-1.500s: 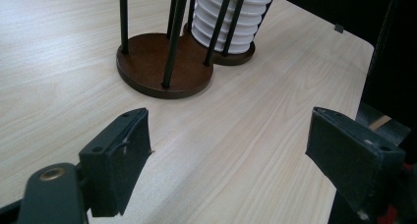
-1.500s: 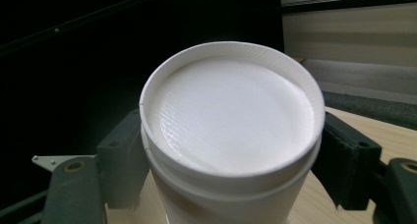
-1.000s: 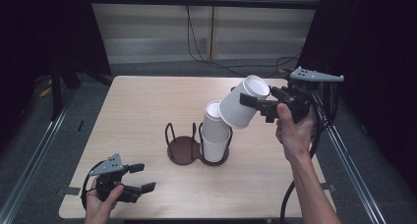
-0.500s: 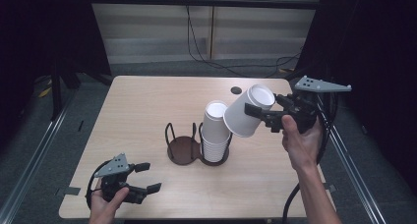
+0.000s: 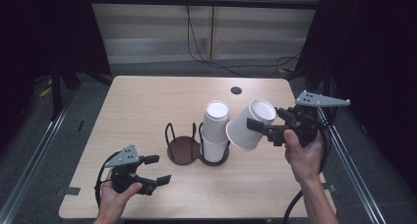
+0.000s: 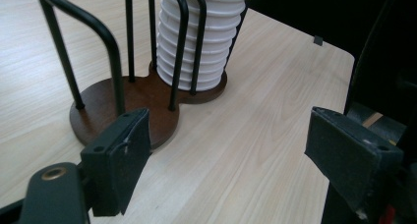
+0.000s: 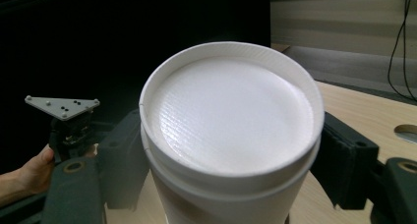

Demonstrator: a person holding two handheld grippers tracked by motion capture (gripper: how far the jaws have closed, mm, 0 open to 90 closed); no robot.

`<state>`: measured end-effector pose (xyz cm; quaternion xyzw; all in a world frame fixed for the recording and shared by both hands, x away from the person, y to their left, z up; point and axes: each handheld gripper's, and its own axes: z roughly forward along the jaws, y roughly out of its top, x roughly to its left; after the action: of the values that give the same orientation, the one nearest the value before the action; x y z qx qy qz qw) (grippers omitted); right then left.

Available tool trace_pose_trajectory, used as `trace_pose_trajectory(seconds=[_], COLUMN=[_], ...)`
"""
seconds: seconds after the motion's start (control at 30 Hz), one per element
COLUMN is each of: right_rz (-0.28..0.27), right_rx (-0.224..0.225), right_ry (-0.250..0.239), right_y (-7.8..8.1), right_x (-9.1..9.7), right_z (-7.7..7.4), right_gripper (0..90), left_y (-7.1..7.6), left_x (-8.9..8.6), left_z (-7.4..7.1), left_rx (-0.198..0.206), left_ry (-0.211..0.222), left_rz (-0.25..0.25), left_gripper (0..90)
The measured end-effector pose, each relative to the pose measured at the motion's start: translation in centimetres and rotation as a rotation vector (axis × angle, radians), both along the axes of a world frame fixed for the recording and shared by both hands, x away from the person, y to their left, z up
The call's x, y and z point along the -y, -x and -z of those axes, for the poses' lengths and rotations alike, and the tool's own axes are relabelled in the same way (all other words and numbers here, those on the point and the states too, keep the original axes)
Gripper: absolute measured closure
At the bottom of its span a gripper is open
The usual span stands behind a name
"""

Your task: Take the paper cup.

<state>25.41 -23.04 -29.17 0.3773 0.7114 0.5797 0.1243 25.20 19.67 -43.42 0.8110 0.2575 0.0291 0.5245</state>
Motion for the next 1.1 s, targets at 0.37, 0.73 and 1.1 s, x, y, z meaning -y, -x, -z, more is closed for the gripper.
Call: trace_pose_trajectory(seconds=[0.37,0.73,1.1], right_rz=[-0.054,-0.104,-0.176], right_rx=[-0.030,-0.054,-0.086], right_ry=[-0.021,-0.003,0.016], right_y=[0.8,1.4,1.6], right_x=[-0.9,-2.4,-4.7], right_z=[2.9,4.4,6.1], right_gripper=[24.6,24.6,24.6], left_y=[-0.3,0.0,0.4], left_x=[1.9,3.4,3.9], left_z=[-1.5,-1.6,-1.6], left_rx=[0.025,0.052,0.071], left_ry=[0.024,0.041,0.062], left_rz=[0.027,0.058,0.087], left_gripper=[17.2,19.1,16.7])
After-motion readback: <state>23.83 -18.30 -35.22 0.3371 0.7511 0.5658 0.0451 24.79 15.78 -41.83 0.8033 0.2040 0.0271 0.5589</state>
